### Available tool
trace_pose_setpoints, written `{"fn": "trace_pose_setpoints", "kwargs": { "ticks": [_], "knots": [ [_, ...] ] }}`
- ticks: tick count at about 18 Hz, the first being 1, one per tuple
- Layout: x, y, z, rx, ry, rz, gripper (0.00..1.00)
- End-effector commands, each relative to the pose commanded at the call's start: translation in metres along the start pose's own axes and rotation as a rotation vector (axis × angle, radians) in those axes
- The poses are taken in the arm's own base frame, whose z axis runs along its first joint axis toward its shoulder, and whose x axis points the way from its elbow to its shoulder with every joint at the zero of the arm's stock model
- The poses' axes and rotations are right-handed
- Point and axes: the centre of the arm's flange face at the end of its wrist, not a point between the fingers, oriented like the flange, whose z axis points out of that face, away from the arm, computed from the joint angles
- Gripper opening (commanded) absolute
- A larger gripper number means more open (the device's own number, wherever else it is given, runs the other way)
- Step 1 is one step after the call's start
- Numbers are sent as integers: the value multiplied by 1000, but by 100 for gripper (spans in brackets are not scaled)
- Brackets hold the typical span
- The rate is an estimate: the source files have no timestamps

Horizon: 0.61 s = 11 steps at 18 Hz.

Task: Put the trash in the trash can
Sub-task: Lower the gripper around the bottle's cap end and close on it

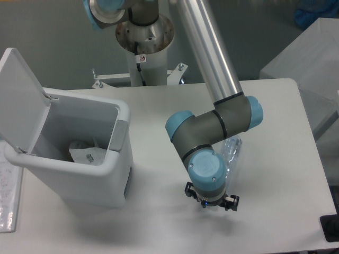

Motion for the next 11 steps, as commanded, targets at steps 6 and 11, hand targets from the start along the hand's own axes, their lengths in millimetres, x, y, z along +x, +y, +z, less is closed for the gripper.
{"fn": "trace_pose_setpoints", "kwargs": {
  "ticks": [6,11],
  "knots": [
    [1,0,2,-6,2,2,77],
    [3,3,6,-33,-9,6,74]
  ]
}}
